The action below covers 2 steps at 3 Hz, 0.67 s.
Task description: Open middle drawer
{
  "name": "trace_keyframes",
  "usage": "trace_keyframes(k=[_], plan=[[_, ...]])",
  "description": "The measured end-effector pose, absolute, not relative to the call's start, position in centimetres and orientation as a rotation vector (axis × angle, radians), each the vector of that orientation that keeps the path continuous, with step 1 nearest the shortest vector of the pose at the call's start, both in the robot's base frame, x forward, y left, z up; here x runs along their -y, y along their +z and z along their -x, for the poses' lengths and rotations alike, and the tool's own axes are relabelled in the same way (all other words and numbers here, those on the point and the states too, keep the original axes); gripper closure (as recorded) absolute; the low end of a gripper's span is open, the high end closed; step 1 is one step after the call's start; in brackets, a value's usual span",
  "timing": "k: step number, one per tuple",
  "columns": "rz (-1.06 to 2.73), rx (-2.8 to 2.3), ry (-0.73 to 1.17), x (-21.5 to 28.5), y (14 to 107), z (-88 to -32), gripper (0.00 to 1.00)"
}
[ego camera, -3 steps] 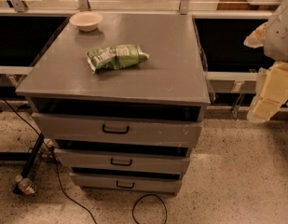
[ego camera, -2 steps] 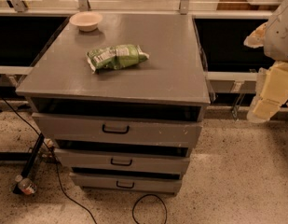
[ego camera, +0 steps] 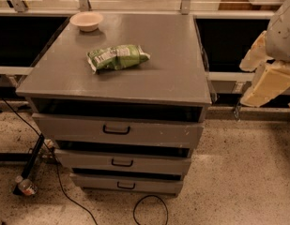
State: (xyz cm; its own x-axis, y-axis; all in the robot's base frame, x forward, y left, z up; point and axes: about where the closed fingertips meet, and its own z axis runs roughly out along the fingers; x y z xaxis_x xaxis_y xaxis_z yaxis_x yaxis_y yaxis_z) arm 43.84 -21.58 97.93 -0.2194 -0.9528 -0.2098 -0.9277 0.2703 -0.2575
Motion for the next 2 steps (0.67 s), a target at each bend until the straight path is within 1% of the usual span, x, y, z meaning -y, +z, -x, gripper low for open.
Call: trace_keyframes(k=[2], plan=[[1.718,-2.223,-0.109,21.58,97.93,-43.84,0.88]])
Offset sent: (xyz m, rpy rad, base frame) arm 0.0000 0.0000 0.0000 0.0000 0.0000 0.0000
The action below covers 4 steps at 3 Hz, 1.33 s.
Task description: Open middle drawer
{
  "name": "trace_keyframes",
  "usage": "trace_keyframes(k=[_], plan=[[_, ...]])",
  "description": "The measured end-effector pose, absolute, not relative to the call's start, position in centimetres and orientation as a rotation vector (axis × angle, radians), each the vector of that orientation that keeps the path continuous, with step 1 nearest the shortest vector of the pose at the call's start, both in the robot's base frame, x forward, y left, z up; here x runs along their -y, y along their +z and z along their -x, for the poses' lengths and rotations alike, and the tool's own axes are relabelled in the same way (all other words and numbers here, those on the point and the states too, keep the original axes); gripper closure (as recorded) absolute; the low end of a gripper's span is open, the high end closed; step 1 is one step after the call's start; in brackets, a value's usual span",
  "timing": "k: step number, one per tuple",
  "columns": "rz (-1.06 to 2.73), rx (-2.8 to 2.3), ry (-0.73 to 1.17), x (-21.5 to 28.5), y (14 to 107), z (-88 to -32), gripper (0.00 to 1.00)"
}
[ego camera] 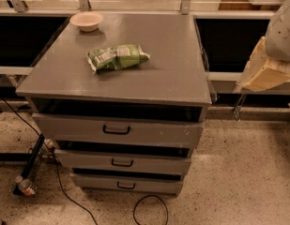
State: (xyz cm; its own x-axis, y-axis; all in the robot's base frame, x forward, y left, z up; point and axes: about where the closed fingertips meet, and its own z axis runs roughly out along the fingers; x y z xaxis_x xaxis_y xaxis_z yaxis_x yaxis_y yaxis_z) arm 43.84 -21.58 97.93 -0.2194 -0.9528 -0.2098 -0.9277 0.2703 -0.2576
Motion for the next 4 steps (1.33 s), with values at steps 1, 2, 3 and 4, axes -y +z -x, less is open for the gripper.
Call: trace_keyframes(k=[1,2,3,4], plan=[[1.706,-2.222,-0.102,21.8,97.2,-43.3,1.0],[1.691,-2.246,-0.078,21.9,95.1,-41.6,1.0],[1.691,-2.294,-0.069,22.6,90.9,-39.7,1.0],[1.726,-2.376,-0.025,23.5,84.5,-38.0,1.0]])
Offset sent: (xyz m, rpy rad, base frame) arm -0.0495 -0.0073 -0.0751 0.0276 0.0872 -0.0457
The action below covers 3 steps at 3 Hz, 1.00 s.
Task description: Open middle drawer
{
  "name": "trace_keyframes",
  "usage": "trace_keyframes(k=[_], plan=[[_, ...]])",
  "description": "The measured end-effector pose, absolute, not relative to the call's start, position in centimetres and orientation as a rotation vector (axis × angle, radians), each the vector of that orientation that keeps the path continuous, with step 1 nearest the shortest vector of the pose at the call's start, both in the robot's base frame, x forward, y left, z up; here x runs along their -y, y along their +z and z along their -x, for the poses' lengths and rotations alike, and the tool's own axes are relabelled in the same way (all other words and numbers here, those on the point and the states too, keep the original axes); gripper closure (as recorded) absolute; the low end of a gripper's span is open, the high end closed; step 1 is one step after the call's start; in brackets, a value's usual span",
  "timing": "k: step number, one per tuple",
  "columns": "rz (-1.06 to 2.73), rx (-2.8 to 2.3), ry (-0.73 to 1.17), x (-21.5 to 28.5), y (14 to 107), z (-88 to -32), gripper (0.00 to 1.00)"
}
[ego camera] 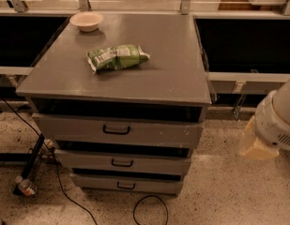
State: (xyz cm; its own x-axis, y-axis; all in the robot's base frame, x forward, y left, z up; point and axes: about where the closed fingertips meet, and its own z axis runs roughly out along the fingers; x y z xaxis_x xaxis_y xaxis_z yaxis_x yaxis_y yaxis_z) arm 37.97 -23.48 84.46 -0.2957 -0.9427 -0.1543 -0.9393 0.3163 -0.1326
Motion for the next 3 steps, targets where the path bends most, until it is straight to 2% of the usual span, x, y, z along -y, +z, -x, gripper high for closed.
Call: trace_keyframes(k=[1,3], plan=[[1.78,-2.442,0.015,24.22,79.53,-36.71,1.0],[1.78,-2.449,0.04,24.18,79.0,-36.39,1.0]])
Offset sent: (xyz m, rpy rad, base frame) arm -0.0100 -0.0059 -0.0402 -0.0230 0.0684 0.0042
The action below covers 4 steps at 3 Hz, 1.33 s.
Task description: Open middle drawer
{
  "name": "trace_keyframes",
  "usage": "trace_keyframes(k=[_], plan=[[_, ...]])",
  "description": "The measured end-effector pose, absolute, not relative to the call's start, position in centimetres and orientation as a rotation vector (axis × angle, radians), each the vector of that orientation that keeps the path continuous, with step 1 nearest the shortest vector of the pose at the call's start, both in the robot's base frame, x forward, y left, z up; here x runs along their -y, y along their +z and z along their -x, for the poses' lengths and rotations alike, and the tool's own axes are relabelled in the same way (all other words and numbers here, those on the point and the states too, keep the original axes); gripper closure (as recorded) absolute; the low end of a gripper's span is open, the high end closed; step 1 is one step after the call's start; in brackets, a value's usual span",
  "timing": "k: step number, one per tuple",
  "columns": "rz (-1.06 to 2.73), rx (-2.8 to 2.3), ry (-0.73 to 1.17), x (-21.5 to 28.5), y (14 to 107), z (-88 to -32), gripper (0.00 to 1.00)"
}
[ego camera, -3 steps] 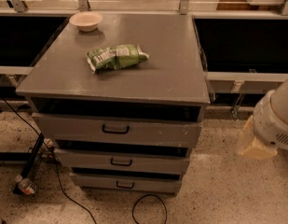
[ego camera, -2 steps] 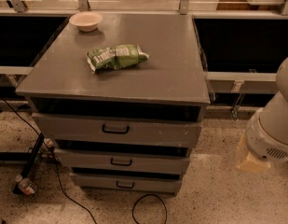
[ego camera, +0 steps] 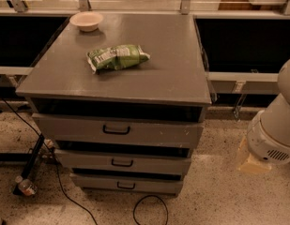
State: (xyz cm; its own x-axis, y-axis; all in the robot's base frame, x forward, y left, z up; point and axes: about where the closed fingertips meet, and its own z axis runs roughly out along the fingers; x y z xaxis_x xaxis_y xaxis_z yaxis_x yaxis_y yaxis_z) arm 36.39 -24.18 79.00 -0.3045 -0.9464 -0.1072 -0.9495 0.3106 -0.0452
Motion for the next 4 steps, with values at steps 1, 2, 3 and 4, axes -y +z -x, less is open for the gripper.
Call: trace_keyframes(k=[1,2,3,4], plan=[[1.79,-2.471,0.093,23.3,75.8,-35.8,1.0],[1.849,-2.489,0.18,21.2,70.6,-35.0,1.0],[1.906,-2.49,0.249,18.9,66.5,-34.9,1.0],[1.905,-2.491,0.249,18.9,66.4,-34.9,1.0]])
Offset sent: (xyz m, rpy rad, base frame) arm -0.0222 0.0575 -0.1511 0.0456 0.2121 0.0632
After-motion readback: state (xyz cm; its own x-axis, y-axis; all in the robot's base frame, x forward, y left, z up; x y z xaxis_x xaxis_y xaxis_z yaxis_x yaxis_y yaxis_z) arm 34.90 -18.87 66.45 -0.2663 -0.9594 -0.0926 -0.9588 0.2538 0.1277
